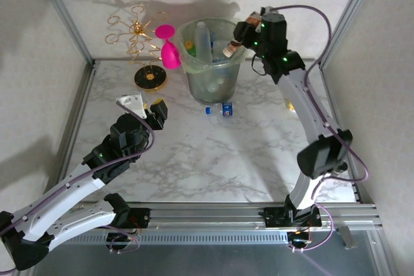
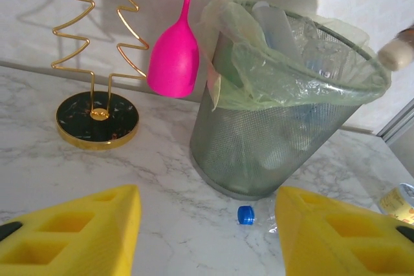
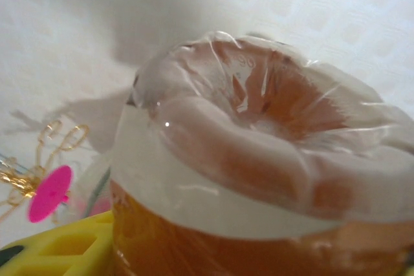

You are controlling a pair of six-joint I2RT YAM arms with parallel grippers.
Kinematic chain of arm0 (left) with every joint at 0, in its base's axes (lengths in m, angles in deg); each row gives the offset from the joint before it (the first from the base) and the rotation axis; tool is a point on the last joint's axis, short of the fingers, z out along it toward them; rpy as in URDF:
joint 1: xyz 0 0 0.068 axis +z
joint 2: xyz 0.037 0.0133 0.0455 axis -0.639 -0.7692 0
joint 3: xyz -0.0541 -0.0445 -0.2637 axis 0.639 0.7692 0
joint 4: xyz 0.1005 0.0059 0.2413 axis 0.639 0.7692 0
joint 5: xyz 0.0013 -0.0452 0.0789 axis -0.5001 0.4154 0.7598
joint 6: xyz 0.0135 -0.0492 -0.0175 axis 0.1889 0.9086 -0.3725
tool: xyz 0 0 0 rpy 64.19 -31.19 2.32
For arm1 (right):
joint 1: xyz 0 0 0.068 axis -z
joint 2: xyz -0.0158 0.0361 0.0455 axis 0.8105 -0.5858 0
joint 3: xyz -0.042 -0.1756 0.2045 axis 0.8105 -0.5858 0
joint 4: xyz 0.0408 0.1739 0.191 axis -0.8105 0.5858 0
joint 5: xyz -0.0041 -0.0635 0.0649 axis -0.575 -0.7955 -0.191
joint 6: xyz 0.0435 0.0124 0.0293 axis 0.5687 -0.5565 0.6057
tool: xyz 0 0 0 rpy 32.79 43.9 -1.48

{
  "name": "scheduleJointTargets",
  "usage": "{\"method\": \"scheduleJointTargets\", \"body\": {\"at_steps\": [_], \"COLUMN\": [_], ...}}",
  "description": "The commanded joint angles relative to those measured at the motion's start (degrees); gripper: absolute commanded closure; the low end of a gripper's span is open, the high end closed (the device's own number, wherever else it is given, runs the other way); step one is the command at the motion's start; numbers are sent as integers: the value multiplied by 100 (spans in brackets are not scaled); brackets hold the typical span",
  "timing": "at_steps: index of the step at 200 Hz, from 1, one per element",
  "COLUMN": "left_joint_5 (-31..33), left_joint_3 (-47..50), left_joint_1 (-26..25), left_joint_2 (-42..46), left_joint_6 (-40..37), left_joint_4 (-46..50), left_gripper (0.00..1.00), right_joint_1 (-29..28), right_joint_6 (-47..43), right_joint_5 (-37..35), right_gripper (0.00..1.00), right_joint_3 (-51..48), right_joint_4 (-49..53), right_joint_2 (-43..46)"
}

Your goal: Put the plastic bottles in the bin

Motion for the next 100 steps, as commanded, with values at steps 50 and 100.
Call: {"method": "scheduleJointTargets", "body": {"at_steps": [50, 100], "left_joint_5": [242, 173], "left_joint_3": [62, 66], "left_joint_1": [-9, 19], "left_joint_2": [68, 68], "left_joint_6": [-88, -49], "left_joint_4": [-156, -161], "left_gripper": [44, 44], "right_joint_1": [-506, -942], "right_joint_6": [-1817, -2180], "right_joint_5": [127, 208], "right_gripper": [55, 51], "right_joint_3": [1922, 2290], "right_joint_4": [120, 57], "right_joint_2": [-1525, -2016]}}
